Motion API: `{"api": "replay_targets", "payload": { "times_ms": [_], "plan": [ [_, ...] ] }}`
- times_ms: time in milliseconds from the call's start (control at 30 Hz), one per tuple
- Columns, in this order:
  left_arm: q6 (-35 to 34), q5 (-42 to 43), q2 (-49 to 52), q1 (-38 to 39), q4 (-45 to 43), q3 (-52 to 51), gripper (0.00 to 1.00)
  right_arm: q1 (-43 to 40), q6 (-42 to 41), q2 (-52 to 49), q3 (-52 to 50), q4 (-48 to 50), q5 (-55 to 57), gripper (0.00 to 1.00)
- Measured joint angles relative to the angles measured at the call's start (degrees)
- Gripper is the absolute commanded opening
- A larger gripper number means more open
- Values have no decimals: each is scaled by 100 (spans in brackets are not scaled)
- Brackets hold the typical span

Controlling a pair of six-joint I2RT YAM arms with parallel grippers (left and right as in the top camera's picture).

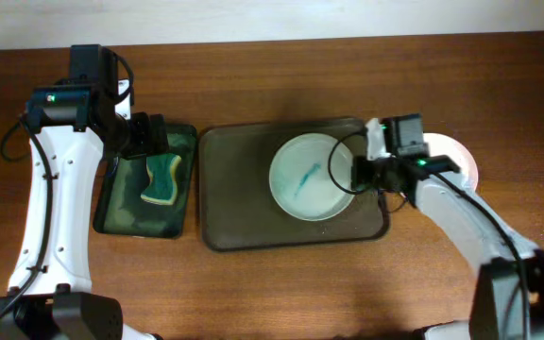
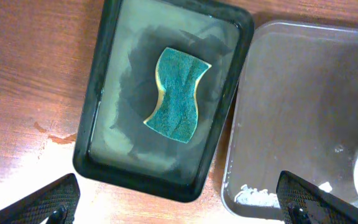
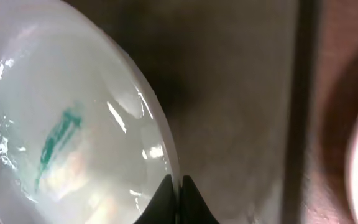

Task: Clean dirty plates on tray and stack at the side
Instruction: 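Grasp the remaining plate rim with the right gripper and drag it onto tray center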

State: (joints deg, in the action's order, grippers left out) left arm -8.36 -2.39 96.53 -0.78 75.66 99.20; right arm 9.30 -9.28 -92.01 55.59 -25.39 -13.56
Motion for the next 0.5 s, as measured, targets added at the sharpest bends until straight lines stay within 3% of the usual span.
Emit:
{"api": "replay_targets", "payload": {
  "times_ms": [100, 167, 267, 367, 500],
  "plan": [
    [0, 0, 0, 0, -4, 0, 99, 337, 7, -533, 2, 321, 81, 9],
    [0, 2, 0, 0, 0, 0, 100, 389, 70, -708, 2, 356, 131, 37],
    [0, 0, 0, 0, -2, 0, 99, 387, 560, -728, 136, 208, 232, 50],
    [0, -2, 0, 0, 0, 0, 99, 387, 601, -660, 890, -968, 282, 52],
    [0, 0, 0, 0, 2, 0, 100, 387, -291, -529, 1556, -2406, 304, 49]
  ]
}}
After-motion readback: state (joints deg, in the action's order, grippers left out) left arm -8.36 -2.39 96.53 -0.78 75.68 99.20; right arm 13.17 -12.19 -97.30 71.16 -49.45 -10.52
